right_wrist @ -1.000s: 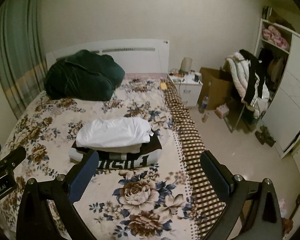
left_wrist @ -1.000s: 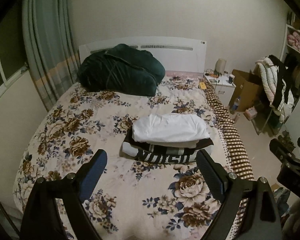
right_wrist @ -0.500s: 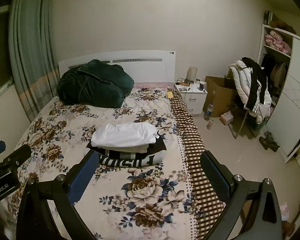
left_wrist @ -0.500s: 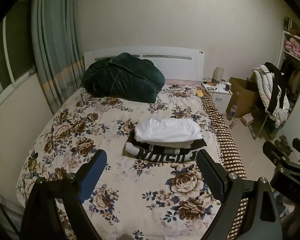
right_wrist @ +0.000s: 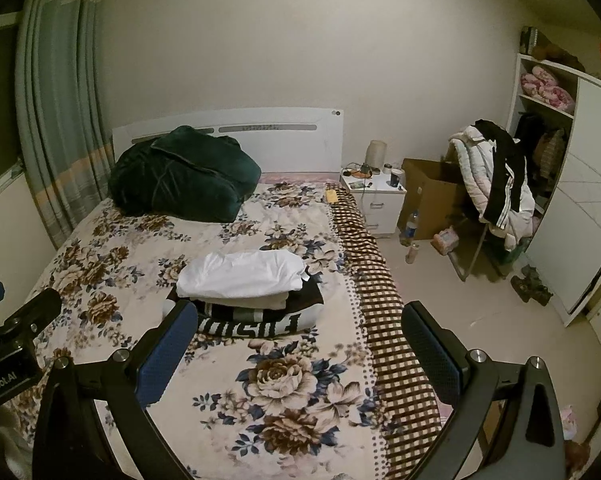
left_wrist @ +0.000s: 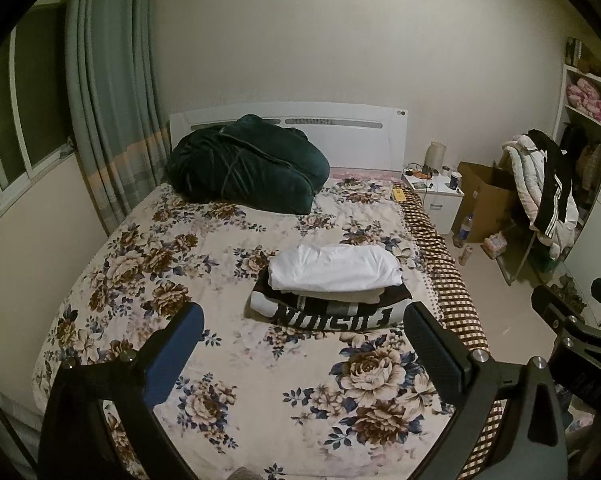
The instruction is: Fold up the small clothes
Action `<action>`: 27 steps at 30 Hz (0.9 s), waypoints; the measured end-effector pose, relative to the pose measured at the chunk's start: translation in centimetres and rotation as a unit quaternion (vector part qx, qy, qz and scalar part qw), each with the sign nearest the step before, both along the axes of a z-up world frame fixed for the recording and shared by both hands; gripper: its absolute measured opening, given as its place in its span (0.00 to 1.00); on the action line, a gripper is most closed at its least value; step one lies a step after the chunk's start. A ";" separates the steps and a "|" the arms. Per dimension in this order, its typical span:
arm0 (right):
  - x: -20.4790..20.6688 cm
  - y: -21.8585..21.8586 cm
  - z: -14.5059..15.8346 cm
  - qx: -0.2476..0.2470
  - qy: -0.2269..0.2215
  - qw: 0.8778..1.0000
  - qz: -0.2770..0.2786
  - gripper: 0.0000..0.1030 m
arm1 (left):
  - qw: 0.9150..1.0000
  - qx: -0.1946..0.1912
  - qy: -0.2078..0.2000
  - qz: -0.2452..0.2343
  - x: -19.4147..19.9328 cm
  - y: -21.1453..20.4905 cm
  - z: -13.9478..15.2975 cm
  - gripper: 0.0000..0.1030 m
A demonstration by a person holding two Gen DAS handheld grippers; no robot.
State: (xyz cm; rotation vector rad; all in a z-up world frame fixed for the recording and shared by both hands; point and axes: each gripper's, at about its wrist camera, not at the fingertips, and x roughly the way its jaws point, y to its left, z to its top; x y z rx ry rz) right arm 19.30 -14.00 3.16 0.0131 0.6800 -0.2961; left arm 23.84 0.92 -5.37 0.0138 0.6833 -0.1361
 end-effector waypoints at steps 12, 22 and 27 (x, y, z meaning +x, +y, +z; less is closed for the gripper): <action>-0.1 -0.2 0.4 0.004 0.001 1.000 0.003 1.00 | 1.000 0.003 0.001 0.005 -0.3 0.0 0.2 0.99; 0.1 -0.4 0.5 0.003 0.002 1.000 0.007 1.00 | 1.000 0.005 0.001 0.010 -0.4 0.0 0.2 0.99; 0.0 -0.3 0.5 0.006 0.002 1.000 0.005 1.00 | 1.000 0.005 0.002 0.010 -0.4 0.0 0.2 0.99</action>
